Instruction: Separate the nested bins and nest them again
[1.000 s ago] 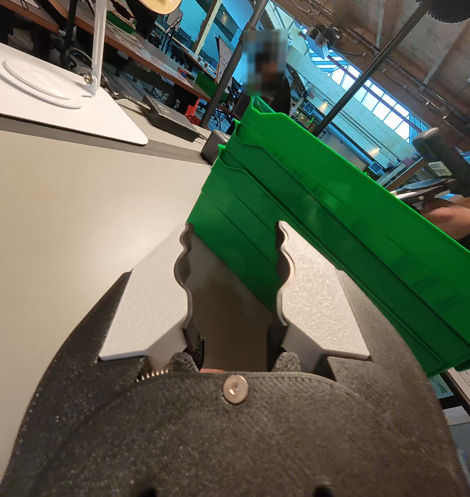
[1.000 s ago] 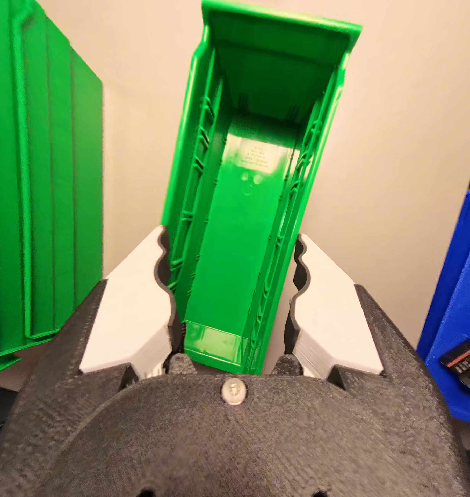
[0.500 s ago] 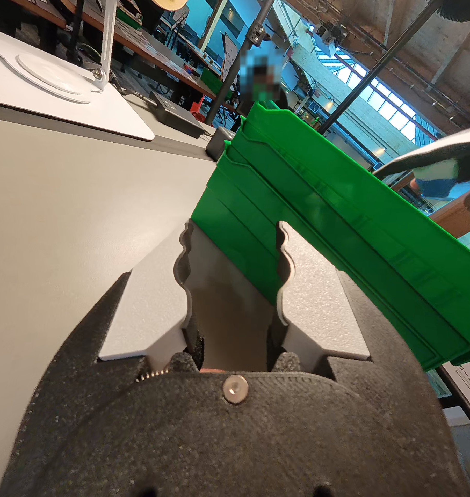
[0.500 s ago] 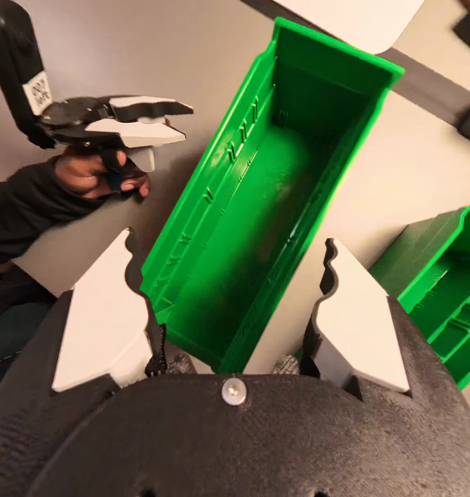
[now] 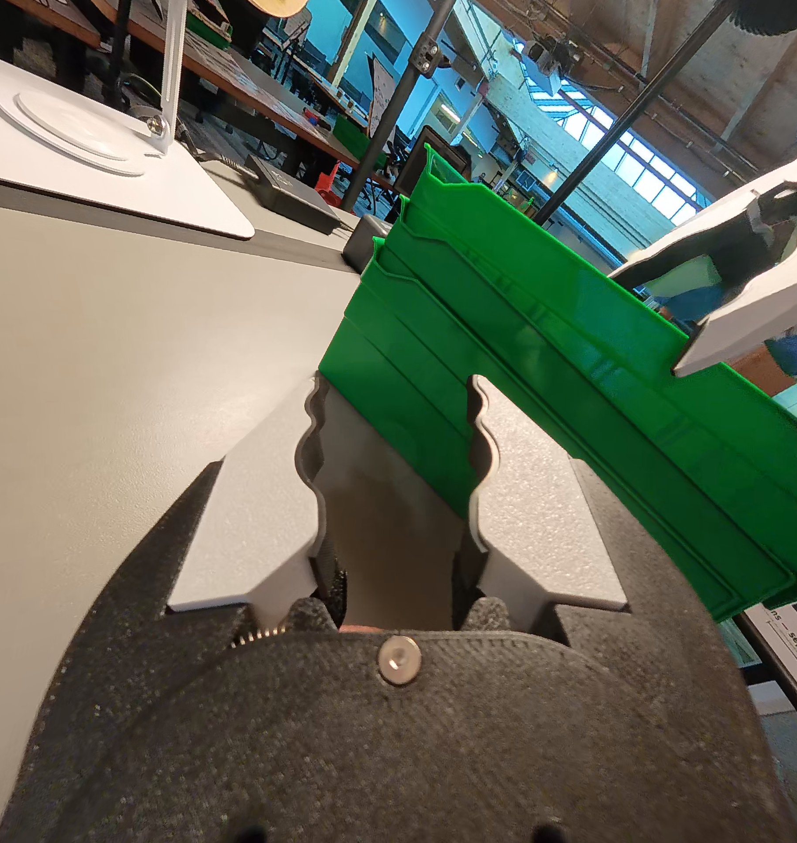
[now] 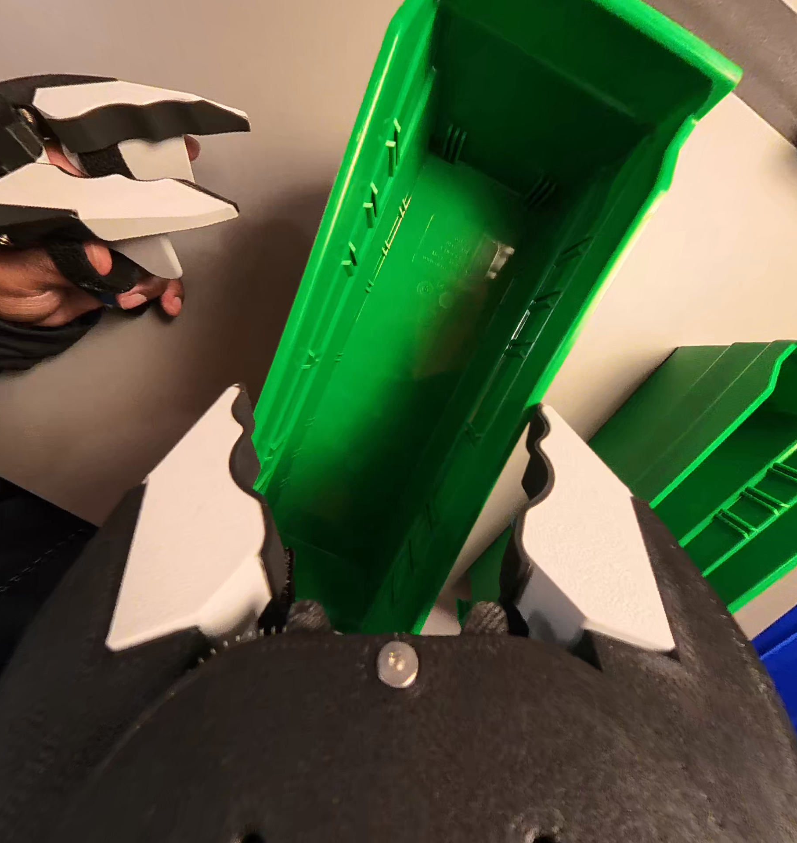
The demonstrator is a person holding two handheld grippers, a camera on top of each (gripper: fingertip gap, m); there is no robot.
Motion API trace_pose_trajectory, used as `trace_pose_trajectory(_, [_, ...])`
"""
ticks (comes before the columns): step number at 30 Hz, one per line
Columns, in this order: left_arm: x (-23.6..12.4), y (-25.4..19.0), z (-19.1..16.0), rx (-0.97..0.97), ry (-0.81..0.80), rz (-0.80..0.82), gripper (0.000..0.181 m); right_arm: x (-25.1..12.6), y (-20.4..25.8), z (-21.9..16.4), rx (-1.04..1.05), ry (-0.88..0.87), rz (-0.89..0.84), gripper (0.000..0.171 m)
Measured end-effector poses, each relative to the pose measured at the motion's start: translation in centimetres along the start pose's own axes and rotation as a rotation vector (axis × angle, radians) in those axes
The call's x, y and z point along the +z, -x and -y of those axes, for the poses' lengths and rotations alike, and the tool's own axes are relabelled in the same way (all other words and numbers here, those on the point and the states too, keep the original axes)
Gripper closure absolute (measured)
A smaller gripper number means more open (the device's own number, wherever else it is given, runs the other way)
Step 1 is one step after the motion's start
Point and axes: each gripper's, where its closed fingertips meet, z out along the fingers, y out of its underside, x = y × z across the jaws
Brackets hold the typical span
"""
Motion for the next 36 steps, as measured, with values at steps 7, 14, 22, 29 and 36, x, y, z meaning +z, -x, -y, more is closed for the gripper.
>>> trace_pose_trajectory(7, [0.0,0.0,0.0,0.000,0.001,-0.001,0.118,-2.2,-0.2,0.2,0.015,-0.038,0.003,0.059])
trace_pose_trajectory(14, [-0.1,0.2,0.2,-0.024,-0.009,-0.004,0.117,-6.1,0.0,0.8,0.007,-0.090,0.012,0.060])
trace_pose_trajectory(22, [-1.6,2.2,1.4,-0.031,-0.043,0.052,0.117,-10.0,3.1,2.7,-0.041,-0.171,0.034,0.061])
trace_pose_trajectory(29, [-6.3,5.6,3.2,-0.197,-0.128,0.131,0.117,-7.9,9.6,4.6,-0.129,-0.190,0.116,0.071])
trace_pose_trajectory(36, [-8.8,5.9,2.3,-0.356,-0.198,0.139,0.135,-0.3,16.6,4.1,-0.274,-0.121,0.205,0.143])
